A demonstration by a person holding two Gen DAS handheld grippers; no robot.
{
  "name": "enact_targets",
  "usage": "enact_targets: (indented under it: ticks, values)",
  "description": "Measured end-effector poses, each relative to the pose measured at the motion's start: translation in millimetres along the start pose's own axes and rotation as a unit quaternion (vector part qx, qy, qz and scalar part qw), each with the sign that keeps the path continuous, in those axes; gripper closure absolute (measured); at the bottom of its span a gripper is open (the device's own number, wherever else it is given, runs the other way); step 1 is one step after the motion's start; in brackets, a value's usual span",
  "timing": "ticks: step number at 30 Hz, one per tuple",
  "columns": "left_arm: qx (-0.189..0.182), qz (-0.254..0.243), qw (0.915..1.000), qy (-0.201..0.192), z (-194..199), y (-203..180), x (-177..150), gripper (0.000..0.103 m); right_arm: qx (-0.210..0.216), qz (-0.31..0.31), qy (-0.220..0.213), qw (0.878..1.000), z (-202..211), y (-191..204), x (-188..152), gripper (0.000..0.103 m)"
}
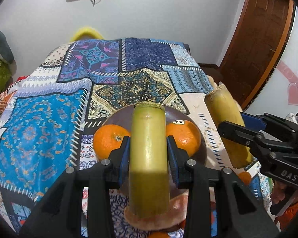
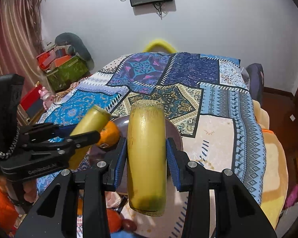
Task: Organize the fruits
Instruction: 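Lift both yellow cobs and carry them over the plate beside the oranges, then lower both cobs onto the plate and open both grippers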
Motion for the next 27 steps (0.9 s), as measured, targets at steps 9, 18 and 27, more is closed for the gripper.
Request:
enact_targets:
  ticks: [9, 18, 27]
  values:
    - [0.015, -0.004, 0.9996, 0.022, -35, 4, 0, 0.067, 0.015, -0.004, 0.005, 1.0, -17, -1, -3, 0.067]
    - [0.012, -0.005, 0.9999, -0.005, -24, 4, 6, 0.067, 0.02, -0.002, 0.007, 1.0, -24, 1, 1, 0.067]
    - [0.034, 0.004, 0.9992, -0.018, 4, 33, 1, 0.067, 0.029, 0.013, 0.017, 0.999, -36, 16, 4, 0.067]
Point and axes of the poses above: each gripper's, at about its wrist camera, not at the fingertips, and z roughly against the way its jaws point, y to its left, x to its top, the point moved 5 cm from there along -z, roughly the way its jaws point, and after that the axes turned 10 degrees about z, right-handed, at the moved point
